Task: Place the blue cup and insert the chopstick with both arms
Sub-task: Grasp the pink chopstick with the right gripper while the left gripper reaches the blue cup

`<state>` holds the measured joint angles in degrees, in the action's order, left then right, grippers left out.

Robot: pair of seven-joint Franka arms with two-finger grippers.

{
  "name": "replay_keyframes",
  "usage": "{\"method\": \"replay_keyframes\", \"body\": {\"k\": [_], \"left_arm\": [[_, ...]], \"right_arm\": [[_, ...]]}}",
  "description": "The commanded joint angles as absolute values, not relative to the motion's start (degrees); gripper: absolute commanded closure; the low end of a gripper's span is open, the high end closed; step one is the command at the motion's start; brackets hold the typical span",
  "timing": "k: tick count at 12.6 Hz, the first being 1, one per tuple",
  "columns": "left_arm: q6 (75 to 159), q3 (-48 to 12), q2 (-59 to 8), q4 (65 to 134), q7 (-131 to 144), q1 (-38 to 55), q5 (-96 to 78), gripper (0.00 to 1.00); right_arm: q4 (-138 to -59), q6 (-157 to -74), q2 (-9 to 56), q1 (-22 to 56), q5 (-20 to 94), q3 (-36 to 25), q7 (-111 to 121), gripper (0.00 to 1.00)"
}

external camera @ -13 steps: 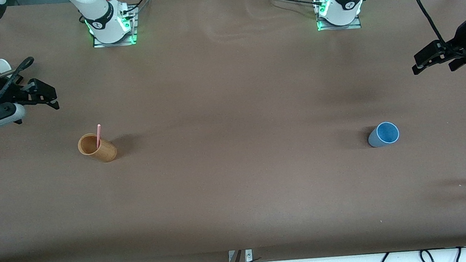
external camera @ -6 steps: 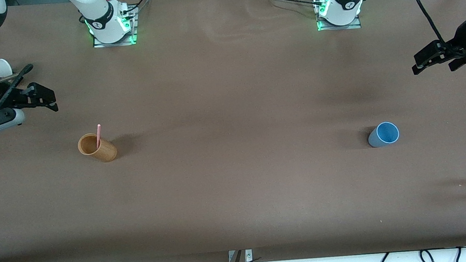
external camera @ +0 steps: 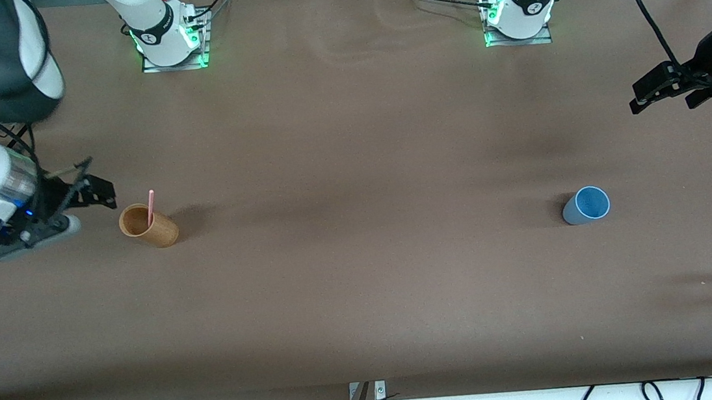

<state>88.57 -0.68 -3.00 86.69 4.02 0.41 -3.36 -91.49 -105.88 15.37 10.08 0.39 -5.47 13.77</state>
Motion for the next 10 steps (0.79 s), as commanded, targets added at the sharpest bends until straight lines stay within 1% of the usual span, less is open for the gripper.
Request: {"method": "replay_keyframes", "body": {"k": [1, 3, 5, 6, 8, 10], "left_arm": [[88.24, -0.79, -4.74, 84.99, 3.43, 0.44, -2.02, 0.0], [88.24, -0.7, -5.97, 84.9, 3.51, 0.44, -2.19, 0.0], [89.63, -0.7, -7.2, 84.9, 3.6, 0.79, -2.2, 0.0], [91.04, -0.79, -9.3, 84.9, 3.6, 0.97, -2.02, 0.0], [91.05, -0.79, -12.37, 85.17, 3.52, 1.32, -1.41, 0.0], [91.32, -1.14, -18.95, 84.82, 2.9, 1.23, -0.79, 0.0]], "right_arm": [[-97.45, -112.3, 15.73, 9.76, 1.41, -5.1, 14.42, 0.0], [-100.97, -116.35, 16.52, 9.76, 1.41, -4.75, 13.54, 0.01], [-103.0, -116.81, 16.44, 9.76, 1.41, -4.04, 7.77, 0.01], [-104.49, -116.46, 16.35, 9.76, 1.49, -4.04, 5.21, 0.01], [-107.65, -116.37, 15.82, 9.67, 3.33, -4.04, 0.81, 0.01], [-109.68, -116.02, 15.73, 9.67, 4.3, -4.04, -1.57, 0.03]]}}
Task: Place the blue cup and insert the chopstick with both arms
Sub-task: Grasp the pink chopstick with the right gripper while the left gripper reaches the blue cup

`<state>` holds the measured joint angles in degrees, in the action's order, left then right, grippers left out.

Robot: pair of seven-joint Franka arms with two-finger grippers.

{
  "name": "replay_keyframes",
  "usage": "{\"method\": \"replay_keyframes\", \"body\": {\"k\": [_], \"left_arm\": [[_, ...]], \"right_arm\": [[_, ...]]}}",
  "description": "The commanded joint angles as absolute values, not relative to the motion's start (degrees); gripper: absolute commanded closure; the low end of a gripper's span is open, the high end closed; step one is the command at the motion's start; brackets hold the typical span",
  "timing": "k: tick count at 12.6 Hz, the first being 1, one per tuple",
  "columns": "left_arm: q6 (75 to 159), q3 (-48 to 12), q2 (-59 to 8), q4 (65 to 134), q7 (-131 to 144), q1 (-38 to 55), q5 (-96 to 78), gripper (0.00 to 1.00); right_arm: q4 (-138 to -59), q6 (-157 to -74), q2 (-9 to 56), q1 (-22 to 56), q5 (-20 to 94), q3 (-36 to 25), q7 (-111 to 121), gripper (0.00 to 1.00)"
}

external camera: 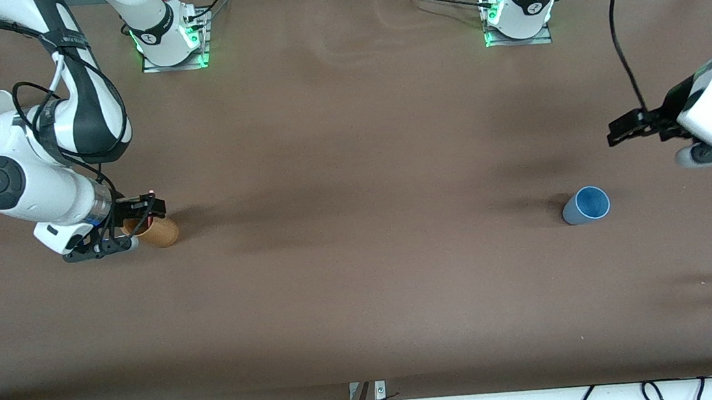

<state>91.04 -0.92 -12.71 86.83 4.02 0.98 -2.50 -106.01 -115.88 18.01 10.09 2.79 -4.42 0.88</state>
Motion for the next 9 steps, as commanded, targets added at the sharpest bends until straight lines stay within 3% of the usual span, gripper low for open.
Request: {"method": "replay_keyframes", "body": {"k": [1, 4, 6, 9], "left_arm": [[91.75, -1.06, -20.72, 84.9, 2.81, 1.32, -0.7, 0.0], [102.7, -1.41, -27.84, 88.22, 2.9, 1.41, -0.62, 0.0], [114.55, -1.41, -26.55, 96.64, 2.99, 1.41, 0.7, 0.0], [125.74, -1.41, -26.72, 103.25, 3.25, 1.41, 1.14, 0.0]], "right_arm": [[-110.73, -115.58, 15.3, 9.67, 5.61, -4.04, -2.45, 0.06], [-110.92, -112.59, 14.42, 9.49, 6.42, -4.48, -2.73, 0.08], [-111.0, -111.8, 14.33, 9.06, 6.42, -4.57, -2.37, 0.13], [-111.18, -111.88, 14.68, 8.09, 6.42, -4.83, -1.06, 0.23]]}}
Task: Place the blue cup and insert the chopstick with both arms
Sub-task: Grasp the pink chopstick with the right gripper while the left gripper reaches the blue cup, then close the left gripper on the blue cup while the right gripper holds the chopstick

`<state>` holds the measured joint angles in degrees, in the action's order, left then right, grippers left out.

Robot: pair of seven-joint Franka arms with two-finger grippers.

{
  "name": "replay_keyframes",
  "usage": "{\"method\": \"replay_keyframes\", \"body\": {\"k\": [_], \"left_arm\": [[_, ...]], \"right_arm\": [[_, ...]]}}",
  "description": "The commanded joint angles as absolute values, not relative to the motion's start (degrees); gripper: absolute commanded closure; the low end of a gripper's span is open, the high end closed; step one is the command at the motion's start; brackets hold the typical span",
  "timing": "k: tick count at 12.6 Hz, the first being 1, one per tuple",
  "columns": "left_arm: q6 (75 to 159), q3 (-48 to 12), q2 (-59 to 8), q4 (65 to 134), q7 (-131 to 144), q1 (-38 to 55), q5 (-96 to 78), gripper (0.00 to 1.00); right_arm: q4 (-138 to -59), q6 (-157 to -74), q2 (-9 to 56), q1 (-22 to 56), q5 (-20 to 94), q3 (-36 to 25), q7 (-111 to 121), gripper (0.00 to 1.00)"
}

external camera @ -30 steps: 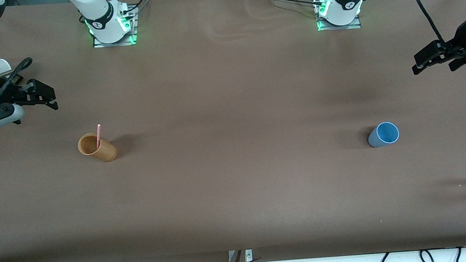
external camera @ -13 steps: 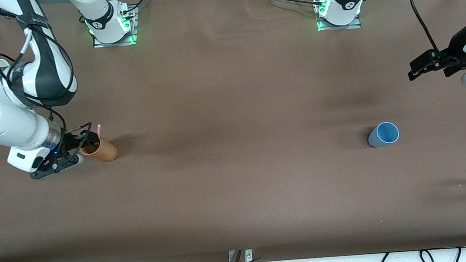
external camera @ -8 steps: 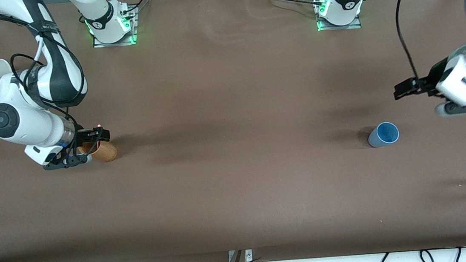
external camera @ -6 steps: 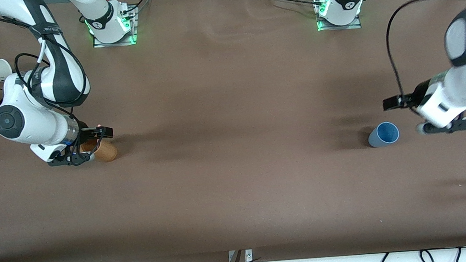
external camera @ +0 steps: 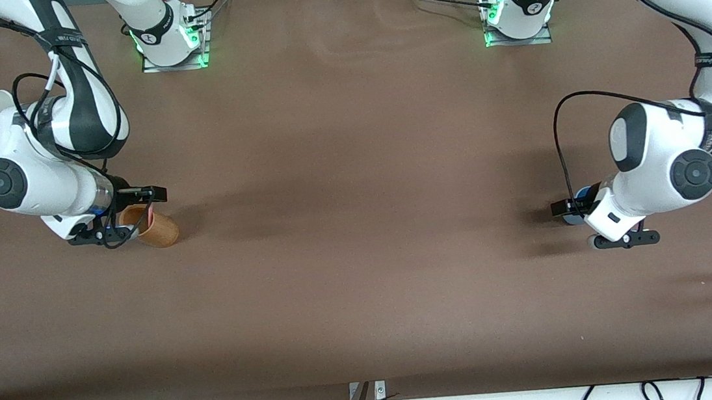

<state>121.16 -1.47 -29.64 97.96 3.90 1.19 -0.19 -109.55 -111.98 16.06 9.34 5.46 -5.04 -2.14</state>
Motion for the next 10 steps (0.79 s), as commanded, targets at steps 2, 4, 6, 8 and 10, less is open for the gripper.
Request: {"method": "replay_keyframes", "body": {"k": [2, 4, 6, 8, 10], "left_arm": [[127.26, -1.41, -26.72, 104.5, 2.9, 1.32, 1.14, 0.0], [127.61, -1.41, -26.63, 105.46, 2.81, 1.32, 2.62, 0.0], [131.37, -1.41, -26.46, 107.91, 2.81, 1.23, 4.13, 0.0], [137.52, -1.23, -26.46, 111.69, 2.9, 0.53, 4.13, 0.33], [137.9, -1.14, -26.46, 112.76, 3.34, 0.0, 4.04, 0.84]], "right_arm": [[-111.18, -112.41, 15.03, 7.91, 6.42, -5.01, -0.79, 0.23], [-111.09, -112.41, 15.03, 7.91, 6.5, -4.92, -0.79, 0.29], [-111.09, -112.41, 15.03, 7.91, 6.77, -4.92, -0.79, 0.4], [-111.09, -112.24, 15.12, 7.91, 7.73, -4.92, -0.79, 0.5], [-111.09, -112.06, 15.03, 7.91, 7.73, -4.92, -0.79, 0.58]]}}
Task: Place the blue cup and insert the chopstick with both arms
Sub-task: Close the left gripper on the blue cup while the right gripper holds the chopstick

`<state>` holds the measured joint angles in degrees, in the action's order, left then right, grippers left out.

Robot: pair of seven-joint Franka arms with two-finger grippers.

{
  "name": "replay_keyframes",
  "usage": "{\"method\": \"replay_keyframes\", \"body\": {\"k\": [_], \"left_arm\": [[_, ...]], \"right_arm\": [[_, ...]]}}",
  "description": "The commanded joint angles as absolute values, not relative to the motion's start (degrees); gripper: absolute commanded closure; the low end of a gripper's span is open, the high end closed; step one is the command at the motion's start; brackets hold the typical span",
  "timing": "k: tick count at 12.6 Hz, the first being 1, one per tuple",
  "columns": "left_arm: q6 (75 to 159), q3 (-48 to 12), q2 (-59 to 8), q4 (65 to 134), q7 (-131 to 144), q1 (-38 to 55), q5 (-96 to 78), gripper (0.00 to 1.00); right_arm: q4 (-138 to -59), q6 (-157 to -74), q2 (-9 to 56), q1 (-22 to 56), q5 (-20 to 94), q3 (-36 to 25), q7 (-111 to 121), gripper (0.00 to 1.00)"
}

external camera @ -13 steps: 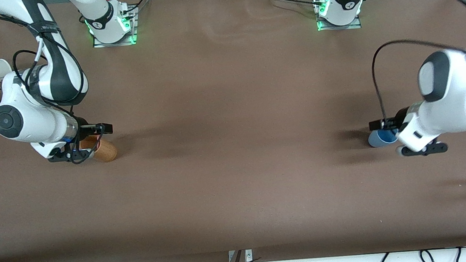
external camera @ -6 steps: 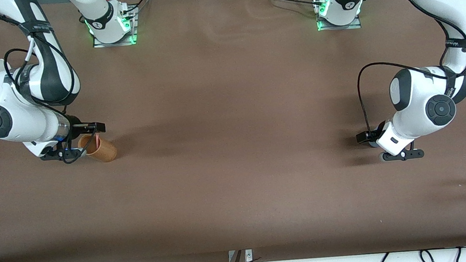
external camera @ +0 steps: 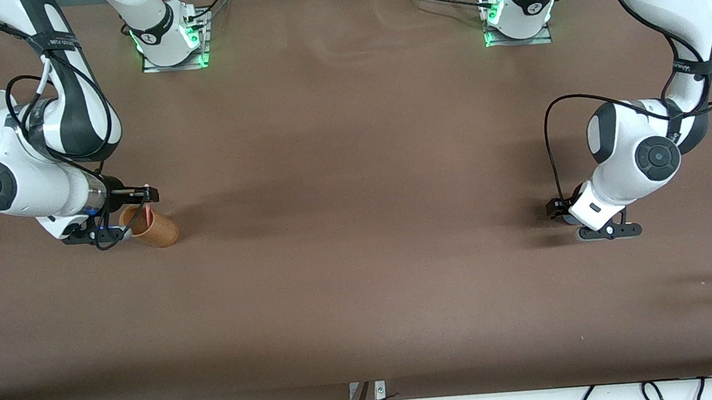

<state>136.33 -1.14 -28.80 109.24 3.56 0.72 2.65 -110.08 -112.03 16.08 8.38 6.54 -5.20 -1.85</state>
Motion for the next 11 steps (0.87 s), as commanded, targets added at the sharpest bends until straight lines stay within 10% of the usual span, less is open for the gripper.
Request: {"method": "replay_keyframes", "body": {"k": [1, 11], "left_arm": [[137.81, -1.14, -26.37, 113.2, 3.69, -0.09, 3.78, 1.0], [127.27, -8.59, -25.74, 102.32, 14.45, 2.45, -4.05, 1.0]], "right_arm": [[-111.09, -112.06, 15.03, 7.91, 7.73, -4.92, -0.79, 0.62], [-110.83, -111.71, 14.94, 7.91, 8.61, -4.92, -1.06, 0.89]]}}
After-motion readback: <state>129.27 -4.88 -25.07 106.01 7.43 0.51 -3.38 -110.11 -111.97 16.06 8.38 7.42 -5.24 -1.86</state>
